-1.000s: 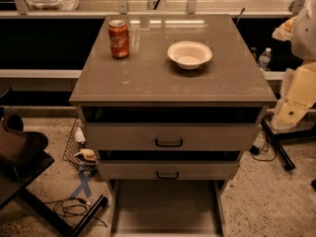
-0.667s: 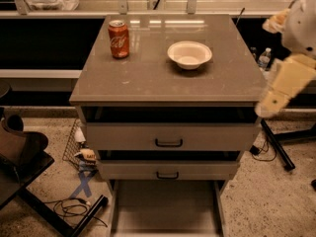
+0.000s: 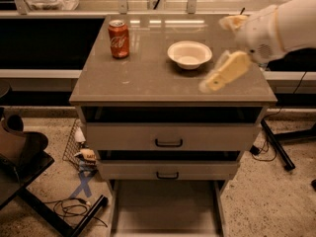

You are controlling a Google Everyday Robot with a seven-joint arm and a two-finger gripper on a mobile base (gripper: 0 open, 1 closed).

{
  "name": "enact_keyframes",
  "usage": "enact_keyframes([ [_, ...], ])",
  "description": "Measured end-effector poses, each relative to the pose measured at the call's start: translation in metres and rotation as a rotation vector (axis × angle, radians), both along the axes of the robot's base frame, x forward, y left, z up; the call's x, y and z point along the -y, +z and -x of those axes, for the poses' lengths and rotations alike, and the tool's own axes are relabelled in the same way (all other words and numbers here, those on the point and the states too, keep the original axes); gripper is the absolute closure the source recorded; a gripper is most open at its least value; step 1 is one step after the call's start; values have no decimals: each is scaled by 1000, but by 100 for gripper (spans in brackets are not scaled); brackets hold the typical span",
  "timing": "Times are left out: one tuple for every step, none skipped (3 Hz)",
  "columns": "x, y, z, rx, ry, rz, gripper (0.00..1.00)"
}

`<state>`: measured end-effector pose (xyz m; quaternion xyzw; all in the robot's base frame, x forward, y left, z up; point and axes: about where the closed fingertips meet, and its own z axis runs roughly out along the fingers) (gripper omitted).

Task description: Place coke can into bottom drawer

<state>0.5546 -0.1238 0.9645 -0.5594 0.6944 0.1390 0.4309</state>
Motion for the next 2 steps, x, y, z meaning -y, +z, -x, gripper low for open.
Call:
enact_keyframes([
  [-58, 19, -29, 63, 24, -273, 0],
  [-82, 43, -46, 113, -2, -384, 0],
])
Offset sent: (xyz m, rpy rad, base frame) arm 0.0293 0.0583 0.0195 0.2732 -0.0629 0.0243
